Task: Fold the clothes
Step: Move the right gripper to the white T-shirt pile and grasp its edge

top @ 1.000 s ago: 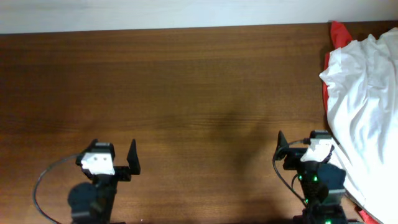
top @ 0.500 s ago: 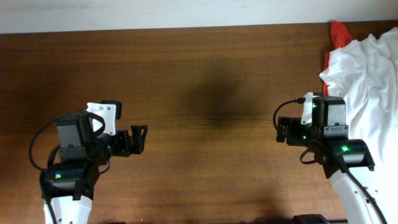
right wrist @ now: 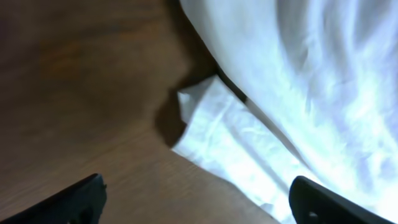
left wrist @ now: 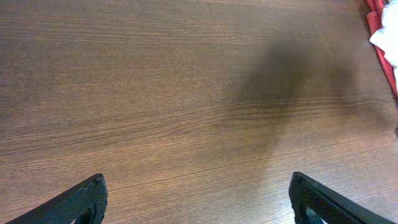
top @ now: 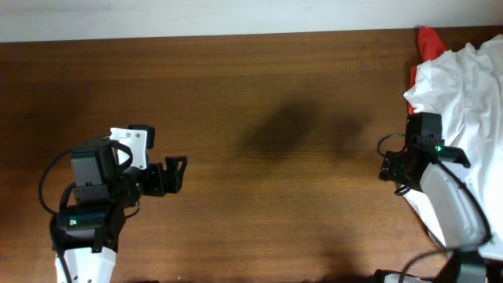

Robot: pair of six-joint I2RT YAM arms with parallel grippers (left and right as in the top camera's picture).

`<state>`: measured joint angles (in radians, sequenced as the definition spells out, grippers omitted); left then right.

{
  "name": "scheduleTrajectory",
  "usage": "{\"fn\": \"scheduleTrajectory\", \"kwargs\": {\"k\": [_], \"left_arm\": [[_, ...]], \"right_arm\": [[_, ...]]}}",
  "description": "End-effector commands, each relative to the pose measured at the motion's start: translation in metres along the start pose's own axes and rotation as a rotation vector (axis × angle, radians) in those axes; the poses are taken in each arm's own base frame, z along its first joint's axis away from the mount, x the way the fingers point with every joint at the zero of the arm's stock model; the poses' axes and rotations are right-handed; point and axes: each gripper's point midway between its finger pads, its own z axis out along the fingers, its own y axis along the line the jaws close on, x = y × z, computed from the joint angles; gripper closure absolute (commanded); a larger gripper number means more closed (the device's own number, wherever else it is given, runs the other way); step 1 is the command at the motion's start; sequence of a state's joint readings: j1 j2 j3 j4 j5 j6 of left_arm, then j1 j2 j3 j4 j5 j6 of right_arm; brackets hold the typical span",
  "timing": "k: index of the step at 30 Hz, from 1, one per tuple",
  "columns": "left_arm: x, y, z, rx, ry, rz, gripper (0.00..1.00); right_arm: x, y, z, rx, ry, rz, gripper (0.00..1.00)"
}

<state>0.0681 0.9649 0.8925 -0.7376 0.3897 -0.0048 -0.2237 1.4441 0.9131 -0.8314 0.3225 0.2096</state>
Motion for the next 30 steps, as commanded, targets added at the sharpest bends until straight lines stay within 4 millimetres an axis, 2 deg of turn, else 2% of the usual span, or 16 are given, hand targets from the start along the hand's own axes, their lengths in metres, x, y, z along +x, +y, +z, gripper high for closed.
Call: {"fn": "scheduleTrajectory", "kwargs": {"k": [1, 3, 4, 7, 10, 15, 16, 17, 26, 28, 30], "left_arm": [[-0.009, -0.003, -0.005, 0.012, -0.026, 0.004, 0.07], [-0.009, -0.003, -0.005, 0.012, -0.026, 0.004, 0.07], [-0.009, -0.003, -0.005, 0.012, -0.026, 0.004, 0.07], [-0.009, -0.003, -0.005, 0.012, -0.026, 0.004, 0.09], [-0.009, -0.003, -0.005, 0.012, -0.026, 0.004, 0.09], [-0.009, -0.003, -0.005, 0.012, -0.025, 0.004, 0.09], [-0.009, -0.003, -0.005, 0.012, -0.025, 0.004, 0.09], [-0.009, -0.003, -0.005, 0.012, -0.025, 0.004, 0.09], [-0.008, -0.003, -0.005, 0.012, -0.023, 0.003, 0.09], [-0.008, -0.003, -0.005, 0.012, -0.022, 0.003, 0.09], [-0.007, -0.003, -0.005, 0.012, -0.019, 0.001, 0.09]], "right_arm": [[0.003, -0.010, 0.021, 0.046, 0.068, 0.045, 0.05], [0.009, -0.007, 0.036, 0.054, 0.118, 0.041, 0.08], [0.011, -0.006, 0.040, 0.057, 0.132, 0.036, 0.13], [0.016, -0.004, 0.047, 0.063, 0.162, 0.026, 0.35], [0.015, -0.004, 0.047, 0.063, 0.161, 0.026, 0.64], [0.014, -0.004, 0.047, 0.062, 0.156, 0.028, 0.67], [0.013, -0.003, 0.048, 0.060, 0.149, 0.030, 0.57], [0.011, -0.003, 0.049, 0.058, 0.141, 0.033, 0.51], [0.018, 0.001, 0.058, 0.042, 0.136, 0.037, 0.52], [0.018, 0.002, 0.058, 0.041, 0.134, 0.038, 0.64], [0.018, 0.002, 0.058, 0.041, 0.134, 0.037, 0.85]]}}
